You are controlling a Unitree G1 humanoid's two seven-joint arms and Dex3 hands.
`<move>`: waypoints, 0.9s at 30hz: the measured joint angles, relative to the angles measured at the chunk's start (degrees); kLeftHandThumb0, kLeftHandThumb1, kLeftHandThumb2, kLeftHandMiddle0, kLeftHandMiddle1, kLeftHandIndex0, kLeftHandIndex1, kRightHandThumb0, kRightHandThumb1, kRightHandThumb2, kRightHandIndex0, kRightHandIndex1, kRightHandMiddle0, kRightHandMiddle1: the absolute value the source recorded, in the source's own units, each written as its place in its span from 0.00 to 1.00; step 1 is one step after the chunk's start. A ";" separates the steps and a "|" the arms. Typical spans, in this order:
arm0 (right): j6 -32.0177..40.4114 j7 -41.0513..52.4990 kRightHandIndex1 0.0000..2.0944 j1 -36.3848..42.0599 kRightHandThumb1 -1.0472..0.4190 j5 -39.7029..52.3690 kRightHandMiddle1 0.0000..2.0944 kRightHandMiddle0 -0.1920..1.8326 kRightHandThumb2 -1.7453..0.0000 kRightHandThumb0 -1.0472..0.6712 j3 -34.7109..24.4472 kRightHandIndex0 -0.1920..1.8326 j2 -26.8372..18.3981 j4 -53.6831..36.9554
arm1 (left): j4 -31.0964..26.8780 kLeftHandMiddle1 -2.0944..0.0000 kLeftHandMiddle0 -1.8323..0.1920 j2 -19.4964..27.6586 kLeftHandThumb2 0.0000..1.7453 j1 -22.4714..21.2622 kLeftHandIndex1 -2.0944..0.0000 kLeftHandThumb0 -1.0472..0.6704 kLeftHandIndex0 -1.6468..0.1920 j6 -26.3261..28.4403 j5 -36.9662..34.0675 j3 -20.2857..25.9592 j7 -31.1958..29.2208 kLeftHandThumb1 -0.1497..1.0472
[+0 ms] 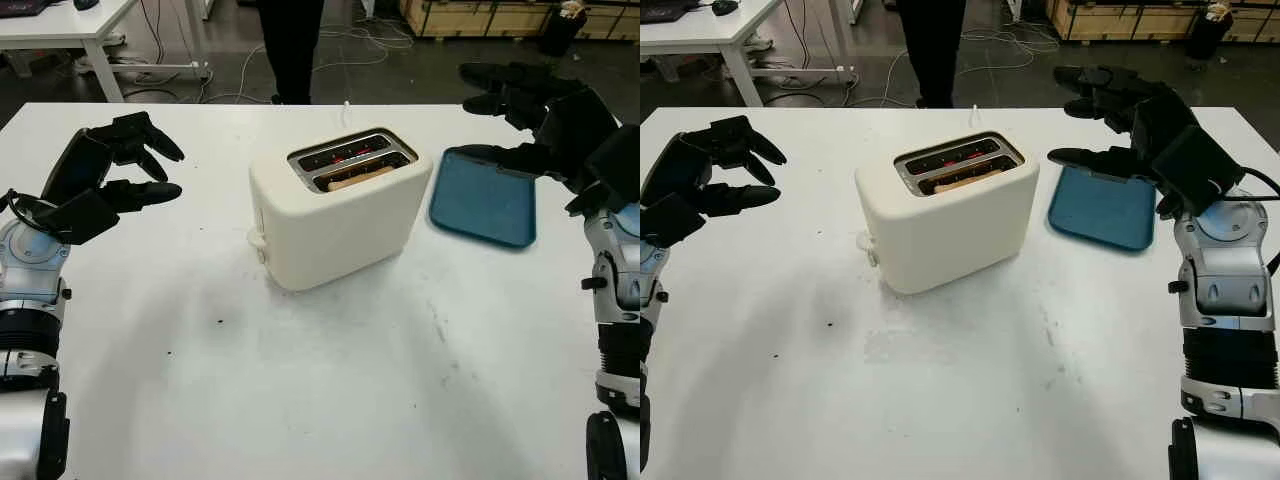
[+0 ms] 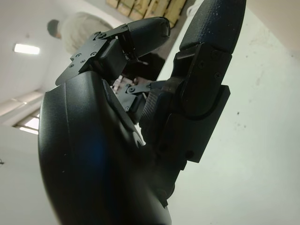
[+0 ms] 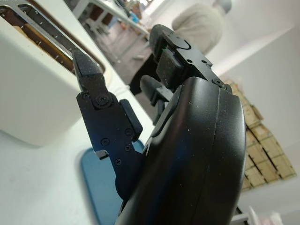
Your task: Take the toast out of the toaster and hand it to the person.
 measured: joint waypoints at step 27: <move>0.06 0.00 0.41 0.00 0.24 -0.03 0.00 0.38 1.00 0.45 0.01 0.18 0.00 0.00 | 0.02 0.35 0.61 0.00 0.06 0.00 0.41 0.00 0.64 0.00 0.01 0.00 0.80 0.89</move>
